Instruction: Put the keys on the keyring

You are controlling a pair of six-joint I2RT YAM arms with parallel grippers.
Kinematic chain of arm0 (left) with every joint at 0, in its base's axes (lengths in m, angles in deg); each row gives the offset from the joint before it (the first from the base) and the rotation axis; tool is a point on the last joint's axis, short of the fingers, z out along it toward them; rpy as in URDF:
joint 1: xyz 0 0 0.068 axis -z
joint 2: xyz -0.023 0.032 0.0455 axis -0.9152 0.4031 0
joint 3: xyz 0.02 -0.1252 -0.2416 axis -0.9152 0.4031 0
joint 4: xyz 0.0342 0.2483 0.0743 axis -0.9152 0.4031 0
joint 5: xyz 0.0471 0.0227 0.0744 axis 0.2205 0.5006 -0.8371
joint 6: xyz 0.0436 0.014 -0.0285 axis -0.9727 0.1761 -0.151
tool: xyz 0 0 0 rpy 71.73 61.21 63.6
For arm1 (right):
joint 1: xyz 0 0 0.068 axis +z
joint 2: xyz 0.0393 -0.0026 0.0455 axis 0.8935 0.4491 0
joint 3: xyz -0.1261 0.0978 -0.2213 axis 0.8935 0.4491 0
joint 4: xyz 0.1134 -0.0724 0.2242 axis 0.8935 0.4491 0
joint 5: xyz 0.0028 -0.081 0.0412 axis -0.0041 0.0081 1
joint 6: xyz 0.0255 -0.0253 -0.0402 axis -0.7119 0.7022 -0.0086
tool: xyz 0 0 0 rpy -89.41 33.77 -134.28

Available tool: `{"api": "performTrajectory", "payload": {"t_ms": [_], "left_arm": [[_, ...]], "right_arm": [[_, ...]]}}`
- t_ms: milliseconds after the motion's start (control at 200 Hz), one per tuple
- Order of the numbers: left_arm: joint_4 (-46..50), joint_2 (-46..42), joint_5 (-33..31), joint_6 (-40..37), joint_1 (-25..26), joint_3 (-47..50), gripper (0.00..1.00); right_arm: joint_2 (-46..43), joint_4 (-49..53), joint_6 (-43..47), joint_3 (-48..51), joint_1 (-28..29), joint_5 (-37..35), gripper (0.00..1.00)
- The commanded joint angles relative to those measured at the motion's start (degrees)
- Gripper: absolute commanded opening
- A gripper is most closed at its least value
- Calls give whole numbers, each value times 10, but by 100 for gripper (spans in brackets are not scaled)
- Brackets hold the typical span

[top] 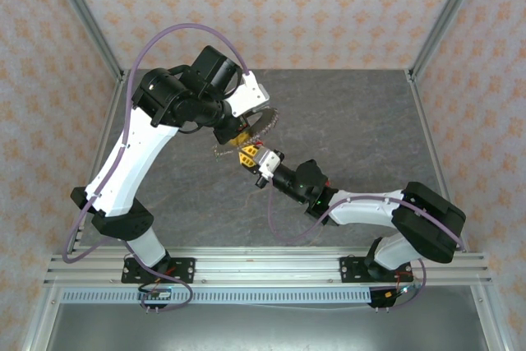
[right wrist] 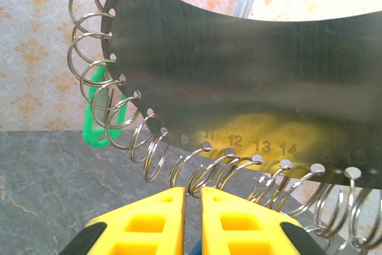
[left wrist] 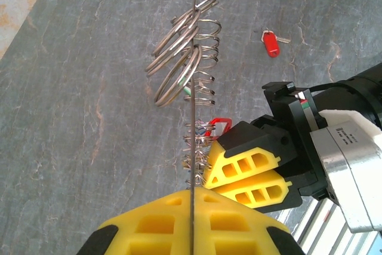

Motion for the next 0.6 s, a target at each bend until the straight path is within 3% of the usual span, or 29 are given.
{"api": "performTrajectory", "payload": {"t_ms": [0, 596], "left_arm": [[-29, -22, -21, 12, 5, 1, 0], [-29, -24, -14, 13, 4, 1, 0]], "right_arm": [[-15, -19, 5, -4, 5, -10, 14], [-15, -26, 29, -17, 6, -28, 16]]}}
